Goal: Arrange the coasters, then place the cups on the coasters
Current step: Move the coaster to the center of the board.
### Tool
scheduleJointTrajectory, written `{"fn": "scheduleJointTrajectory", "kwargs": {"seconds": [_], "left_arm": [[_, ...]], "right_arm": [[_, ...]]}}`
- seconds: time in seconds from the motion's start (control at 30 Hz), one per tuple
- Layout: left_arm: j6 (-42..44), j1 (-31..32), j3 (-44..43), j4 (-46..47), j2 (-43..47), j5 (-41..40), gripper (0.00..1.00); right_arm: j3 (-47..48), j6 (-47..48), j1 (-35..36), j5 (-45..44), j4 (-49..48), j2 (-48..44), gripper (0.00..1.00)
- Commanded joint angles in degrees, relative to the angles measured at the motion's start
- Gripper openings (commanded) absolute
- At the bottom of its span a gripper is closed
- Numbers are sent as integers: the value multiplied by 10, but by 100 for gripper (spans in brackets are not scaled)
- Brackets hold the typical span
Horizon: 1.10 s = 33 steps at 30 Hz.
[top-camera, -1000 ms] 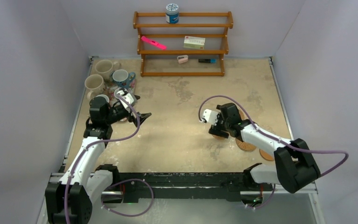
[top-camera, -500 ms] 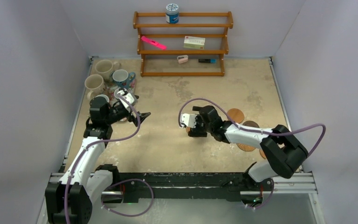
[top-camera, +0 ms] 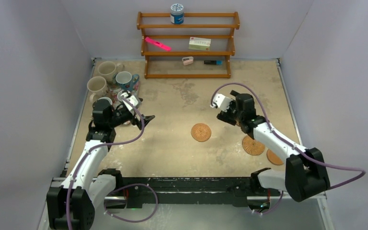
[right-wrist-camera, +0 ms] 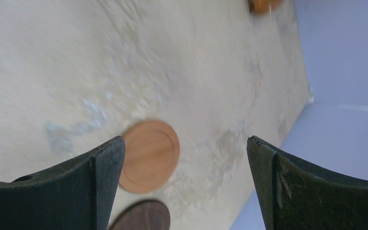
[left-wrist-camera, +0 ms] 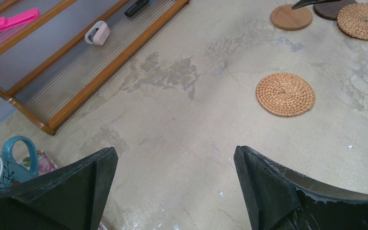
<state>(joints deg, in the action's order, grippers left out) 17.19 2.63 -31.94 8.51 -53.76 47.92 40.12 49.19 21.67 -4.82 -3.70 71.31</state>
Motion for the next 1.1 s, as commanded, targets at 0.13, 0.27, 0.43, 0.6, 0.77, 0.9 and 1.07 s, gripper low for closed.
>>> {"fn": "scheduleJointTrajectory", "kwargs": {"seconds": [0.13,0.27,0.43,0.6,0.77,0.9,1.07], "left_arm": [[10,-2,-4,17,12,6,100],[11,-2,-4,17,11,7,100],[11,-2,-1,21,6,10,100],[12,-2,-2,20,2,12,100],[12,-2,-3,21,1,11,100],[14,-2,-2,21,-2,9,100],[16,-2,-4,20,-7,5,100]], "right_arm": [[-13,46,-103,-23,-13,32,99],[-10,57,-112,-34,-25,73,99],[-6,59,-113,-40,-57,136,99],[12,43,-113,-35,-80,185,99],[30,31,-99,-1,-101,227,99],[53,6,-70,-23,-155,278,99],[82,-19,3,-71,-221,326,99]]}}
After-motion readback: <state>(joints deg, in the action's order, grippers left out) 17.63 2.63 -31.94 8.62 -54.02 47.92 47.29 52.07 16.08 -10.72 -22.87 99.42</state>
